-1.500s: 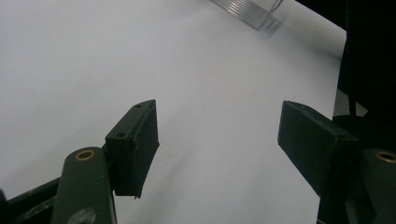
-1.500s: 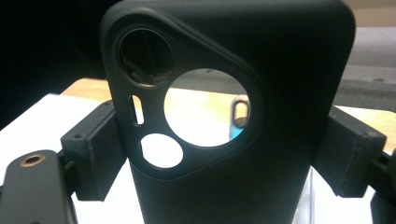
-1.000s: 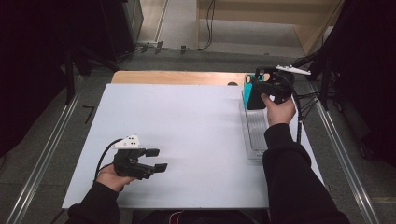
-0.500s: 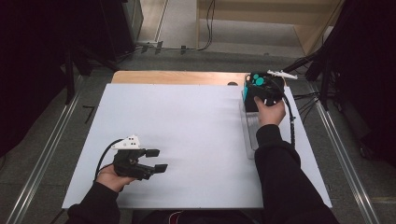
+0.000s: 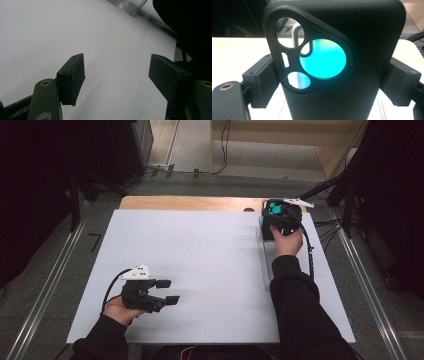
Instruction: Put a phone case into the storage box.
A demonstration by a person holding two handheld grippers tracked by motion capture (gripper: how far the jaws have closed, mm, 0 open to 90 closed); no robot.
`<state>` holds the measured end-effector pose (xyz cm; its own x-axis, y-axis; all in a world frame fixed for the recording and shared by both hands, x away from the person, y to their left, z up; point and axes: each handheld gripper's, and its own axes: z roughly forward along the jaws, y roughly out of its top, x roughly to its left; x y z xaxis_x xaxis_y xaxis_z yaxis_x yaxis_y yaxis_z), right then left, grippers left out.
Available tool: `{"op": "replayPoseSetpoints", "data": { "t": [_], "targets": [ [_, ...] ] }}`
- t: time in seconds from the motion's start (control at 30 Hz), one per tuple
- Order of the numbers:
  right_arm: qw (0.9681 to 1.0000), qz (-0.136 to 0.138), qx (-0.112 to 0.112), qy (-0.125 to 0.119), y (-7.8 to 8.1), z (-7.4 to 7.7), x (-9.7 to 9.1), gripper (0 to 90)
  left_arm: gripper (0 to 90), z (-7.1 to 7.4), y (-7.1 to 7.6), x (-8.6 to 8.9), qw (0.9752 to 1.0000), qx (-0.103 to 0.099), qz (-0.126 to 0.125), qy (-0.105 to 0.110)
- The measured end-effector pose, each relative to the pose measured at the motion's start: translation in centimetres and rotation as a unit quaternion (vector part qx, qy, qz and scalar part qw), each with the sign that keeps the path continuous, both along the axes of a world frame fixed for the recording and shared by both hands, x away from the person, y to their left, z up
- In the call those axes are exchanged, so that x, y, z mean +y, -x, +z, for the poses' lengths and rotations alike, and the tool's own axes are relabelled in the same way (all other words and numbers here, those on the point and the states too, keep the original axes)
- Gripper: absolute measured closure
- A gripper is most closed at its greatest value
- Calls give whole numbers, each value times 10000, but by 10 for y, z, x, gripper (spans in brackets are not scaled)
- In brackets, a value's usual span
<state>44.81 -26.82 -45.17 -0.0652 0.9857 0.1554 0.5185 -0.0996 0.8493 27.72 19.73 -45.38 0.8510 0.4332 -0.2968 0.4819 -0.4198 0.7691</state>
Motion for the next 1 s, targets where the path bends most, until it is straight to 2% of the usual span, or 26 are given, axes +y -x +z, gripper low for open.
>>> {"op": "replayPoseSetpoints", "data": {
  "t": [0.07,0.27,0.33,0.4,0.5,0.6,0.73,0.8,1.0],
  "targets": [
    [10000,-41,-8,17,0,0,0,106,296,0,0,0,10000,-9,-4,-20],
    [9999,112,-46,5,0,-1,-1,96,296,0,0,-1,10000,-25,-4,-6],
    [9998,159,-85,80,0,-1,0,81,296,0,-1,-1,10000,-13,5,9],
    [9996,222,-143,90,-1,-1,1,0,295,1,-1,-1,10000,-23,10,16],
    [9991,396,-155,63,-1,-2,2,0,295,1,-1,0,10000,-29,40,30],
    [9991,408,-131,21,-1,-2,2,0,294,1,-2,1,10000,-20,61,58],
    [9992,365,-133,9,2,3,-1,0,294,1,-4,1,9999,-4,102,57],
    [9991,384,-164,-85,6,8,-3,0,294,1,-4,1,9999,-1,117,45],
    [9972,712,-45,-236,23,23,-8,0,294,1,-3,1,9999,18,142,69]
  ]
}}
